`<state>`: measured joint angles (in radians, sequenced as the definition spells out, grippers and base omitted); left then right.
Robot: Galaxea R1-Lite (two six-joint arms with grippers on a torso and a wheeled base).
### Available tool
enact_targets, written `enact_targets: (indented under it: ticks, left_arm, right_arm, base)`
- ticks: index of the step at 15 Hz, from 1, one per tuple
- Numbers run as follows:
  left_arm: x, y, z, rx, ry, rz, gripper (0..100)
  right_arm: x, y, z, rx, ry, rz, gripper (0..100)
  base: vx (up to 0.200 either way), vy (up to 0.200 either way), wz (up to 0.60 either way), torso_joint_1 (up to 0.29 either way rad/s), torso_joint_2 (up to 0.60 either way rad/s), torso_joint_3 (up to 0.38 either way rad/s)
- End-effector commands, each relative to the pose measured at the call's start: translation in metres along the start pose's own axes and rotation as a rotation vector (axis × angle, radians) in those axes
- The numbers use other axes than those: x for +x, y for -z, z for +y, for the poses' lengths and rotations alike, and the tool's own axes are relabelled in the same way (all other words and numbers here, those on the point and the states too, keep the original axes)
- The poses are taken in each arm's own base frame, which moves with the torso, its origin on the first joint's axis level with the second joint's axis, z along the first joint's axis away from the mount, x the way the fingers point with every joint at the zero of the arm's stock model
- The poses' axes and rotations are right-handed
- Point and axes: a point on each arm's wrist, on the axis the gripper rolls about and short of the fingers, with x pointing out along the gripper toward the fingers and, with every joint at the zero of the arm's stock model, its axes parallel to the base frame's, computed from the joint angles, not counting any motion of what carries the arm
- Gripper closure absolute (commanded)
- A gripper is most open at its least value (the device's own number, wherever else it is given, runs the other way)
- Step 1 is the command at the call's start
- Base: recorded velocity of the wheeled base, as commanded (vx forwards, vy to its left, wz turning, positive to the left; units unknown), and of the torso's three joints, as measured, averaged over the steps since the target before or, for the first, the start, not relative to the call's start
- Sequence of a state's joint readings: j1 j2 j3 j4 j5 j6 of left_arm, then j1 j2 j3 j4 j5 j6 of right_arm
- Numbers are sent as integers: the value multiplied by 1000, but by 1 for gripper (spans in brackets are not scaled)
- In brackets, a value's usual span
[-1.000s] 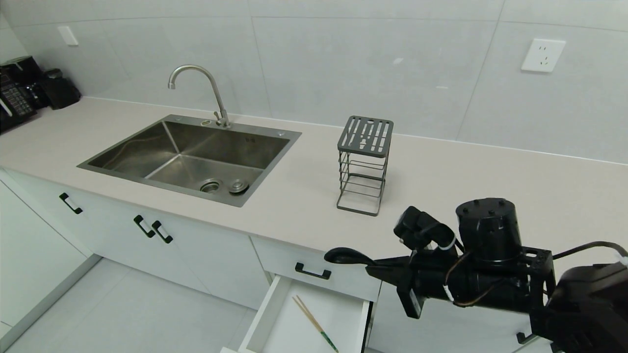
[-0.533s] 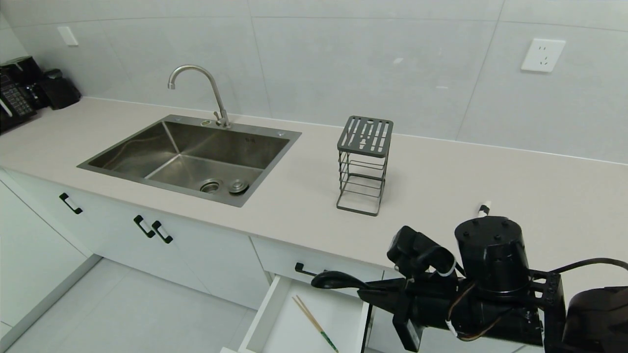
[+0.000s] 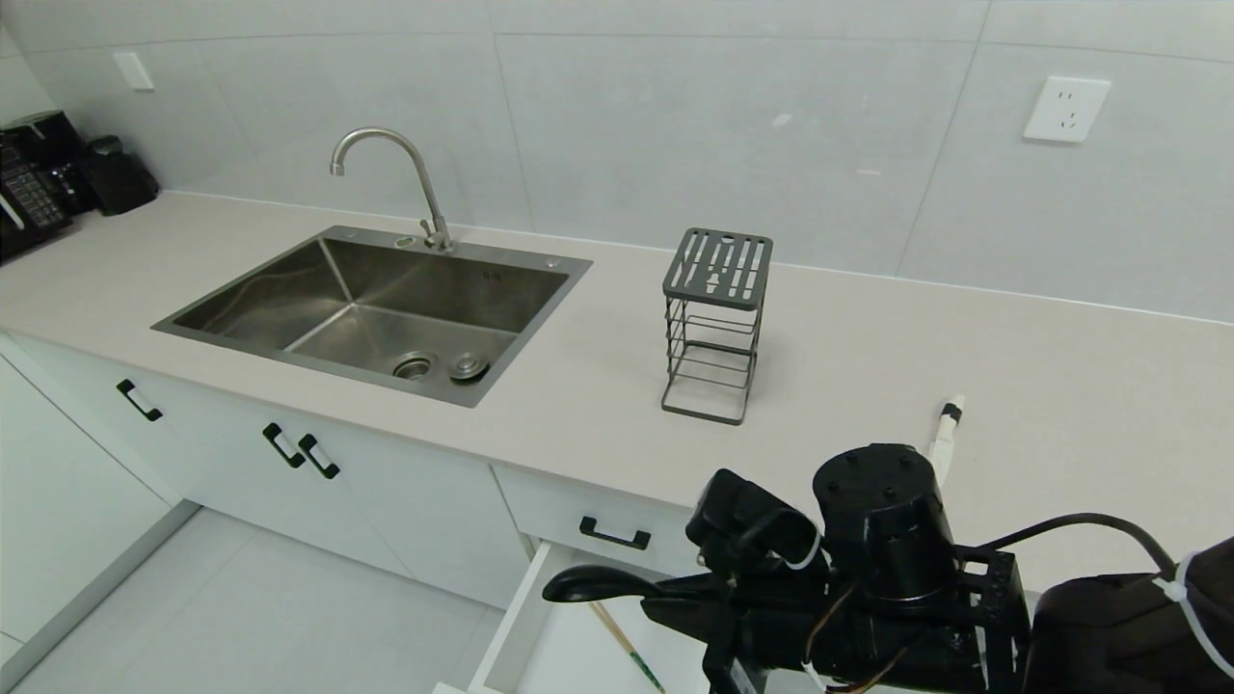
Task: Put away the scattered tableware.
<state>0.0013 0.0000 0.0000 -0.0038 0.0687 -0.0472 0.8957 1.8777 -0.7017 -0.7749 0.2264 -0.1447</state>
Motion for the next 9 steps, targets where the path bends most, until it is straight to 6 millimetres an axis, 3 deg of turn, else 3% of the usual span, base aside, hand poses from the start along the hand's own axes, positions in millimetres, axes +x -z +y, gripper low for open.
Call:
enact_targets:
  ticks: [1, 6, 9]
  left_arm:
    - [0, 0, 0, -2, -1, -1, 0]
    - [0, 0, 0, 0, -1, -1, 0]
    - [0, 0, 0, 0, -1, -1, 0]
  right_arm:
    - [10, 2, -1, 0, -5, 8, 100]
    - [23, -7, 1, -8, -15, -21, 100]
    - [41, -12, 1, 3, -22, -40, 100]
  base:
    - [0, 0, 0, 0, 0, 0]
    - [0, 0, 0, 0, 0, 0]
    - [0, 0, 0, 0, 0, 0]
